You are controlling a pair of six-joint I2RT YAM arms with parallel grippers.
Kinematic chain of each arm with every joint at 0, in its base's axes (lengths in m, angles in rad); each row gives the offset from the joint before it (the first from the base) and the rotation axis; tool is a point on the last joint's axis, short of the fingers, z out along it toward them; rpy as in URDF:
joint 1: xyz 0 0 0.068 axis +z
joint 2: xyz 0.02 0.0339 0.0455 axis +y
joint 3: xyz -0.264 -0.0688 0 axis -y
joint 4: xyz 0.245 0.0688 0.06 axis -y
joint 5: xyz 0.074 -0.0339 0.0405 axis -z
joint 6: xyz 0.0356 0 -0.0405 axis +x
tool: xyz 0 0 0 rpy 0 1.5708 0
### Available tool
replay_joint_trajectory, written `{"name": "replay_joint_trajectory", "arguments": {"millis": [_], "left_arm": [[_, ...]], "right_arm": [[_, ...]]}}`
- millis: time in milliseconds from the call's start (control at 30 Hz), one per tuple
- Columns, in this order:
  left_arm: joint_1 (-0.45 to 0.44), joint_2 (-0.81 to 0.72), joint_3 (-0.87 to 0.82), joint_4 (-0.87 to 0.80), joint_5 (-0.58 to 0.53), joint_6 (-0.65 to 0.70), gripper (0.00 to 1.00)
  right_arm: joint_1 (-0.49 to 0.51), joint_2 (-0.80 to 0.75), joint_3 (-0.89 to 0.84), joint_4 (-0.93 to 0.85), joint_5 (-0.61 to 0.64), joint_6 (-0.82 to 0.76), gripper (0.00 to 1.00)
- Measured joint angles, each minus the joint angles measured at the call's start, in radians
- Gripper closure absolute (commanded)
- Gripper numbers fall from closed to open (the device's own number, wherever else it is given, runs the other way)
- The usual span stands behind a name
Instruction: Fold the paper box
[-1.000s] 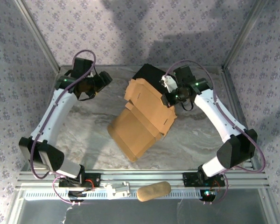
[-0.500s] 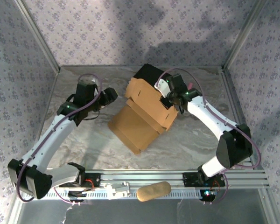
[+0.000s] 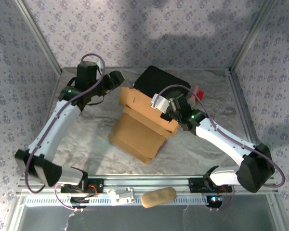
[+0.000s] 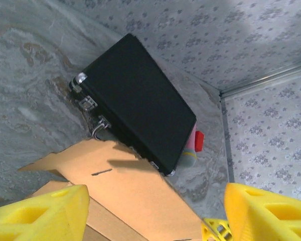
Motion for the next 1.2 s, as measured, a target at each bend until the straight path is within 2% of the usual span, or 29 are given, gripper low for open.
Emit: {"name": "replay_joint_trajectory", "arguments": {"millis": [167, 367, 467, 633, 833, 933, 1033, 1100, 1200], "left_arm": [[0.028, 0.128, 0.010, 0.005, 0.056, -0.040, 0.33], [0.027, 0.153, -0.021, 0.058, 0.102, -0.105, 0.36], [0.028, 0.153, -0.037, 0.065, 0.103, -0.119, 0.30], [0.034, 0.144, -0.066, 0.045, 0.048, -0.106, 0.30], [0.056, 0.103, -0.111, -0.005, -0.092, 0.069, 0.36], [0.063, 0.075, -0.194, 0.020, -0.149, 0.188, 0.38], [0.062, 0.017, -0.364, 0.123, -0.185, 0.309, 0.39], [0.062, -0.055, -0.533, 0.249, -0.185, 0.393, 0.36], [0.061, -0.120, -0.686, 0.382, -0.179, 0.493, 0.35]], "right_arm": [[0.027, 0.006, -0.061, 0.085, 0.034, -0.108, 1.00], [0.039, 0.035, -0.075, 0.158, 0.080, -0.204, 1.00], [0.039, 0.050, -0.075, 0.184, 0.101, -0.241, 1.00], [0.039, 0.061, -0.075, 0.211, 0.116, -0.292, 1.00], [0.035, 0.065, -0.074, 0.223, 0.107, -0.331, 1.00], [0.029, 0.075, -0.059, 0.214, 0.093, -0.344, 1.00], [0.024, 0.082, -0.044, 0.198, 0.074, -0.348, 1.00], [0.020, 0.083, -0.039, 0.185, 0.060, -0.349, 1.00], [0.016, 0.088, -0.024, 0.169, 0.040, -0.352, 1.00]]}}
